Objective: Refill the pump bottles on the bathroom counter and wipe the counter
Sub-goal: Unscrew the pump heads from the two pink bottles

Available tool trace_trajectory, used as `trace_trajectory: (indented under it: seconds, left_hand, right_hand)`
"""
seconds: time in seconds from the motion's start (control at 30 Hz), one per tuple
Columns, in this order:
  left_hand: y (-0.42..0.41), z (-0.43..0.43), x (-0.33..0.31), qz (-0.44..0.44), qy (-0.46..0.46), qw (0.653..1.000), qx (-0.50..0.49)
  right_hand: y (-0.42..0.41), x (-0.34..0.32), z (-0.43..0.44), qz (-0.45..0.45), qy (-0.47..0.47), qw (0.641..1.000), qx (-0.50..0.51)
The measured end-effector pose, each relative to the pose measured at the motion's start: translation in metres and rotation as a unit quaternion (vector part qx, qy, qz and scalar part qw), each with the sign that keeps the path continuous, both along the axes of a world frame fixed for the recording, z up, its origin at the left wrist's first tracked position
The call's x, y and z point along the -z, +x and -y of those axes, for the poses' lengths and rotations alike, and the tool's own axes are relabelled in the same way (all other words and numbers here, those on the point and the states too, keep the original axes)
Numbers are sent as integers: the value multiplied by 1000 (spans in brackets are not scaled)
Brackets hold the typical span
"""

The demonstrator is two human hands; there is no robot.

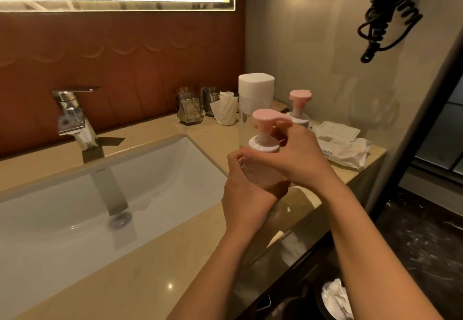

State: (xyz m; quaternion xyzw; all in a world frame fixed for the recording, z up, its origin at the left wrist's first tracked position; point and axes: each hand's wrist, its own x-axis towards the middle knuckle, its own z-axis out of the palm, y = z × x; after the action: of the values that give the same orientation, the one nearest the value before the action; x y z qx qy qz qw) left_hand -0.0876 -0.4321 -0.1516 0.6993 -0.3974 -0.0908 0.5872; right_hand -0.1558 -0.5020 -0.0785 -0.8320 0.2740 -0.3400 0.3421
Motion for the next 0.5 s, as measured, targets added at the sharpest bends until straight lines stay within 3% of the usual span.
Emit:
trace_trajectory:
  seconds: [0.27, 0.5]
  left_hand:
    - [20, -4, 5, 38, 0, 998, 51]
    - [24, -6, 3, 6, 16, 996, 84]
  right_hand:
    - [-2, -14, 13, -80, 55, 993, -72]
    - [-5, -9, 15, -47, 114, 989, -84]
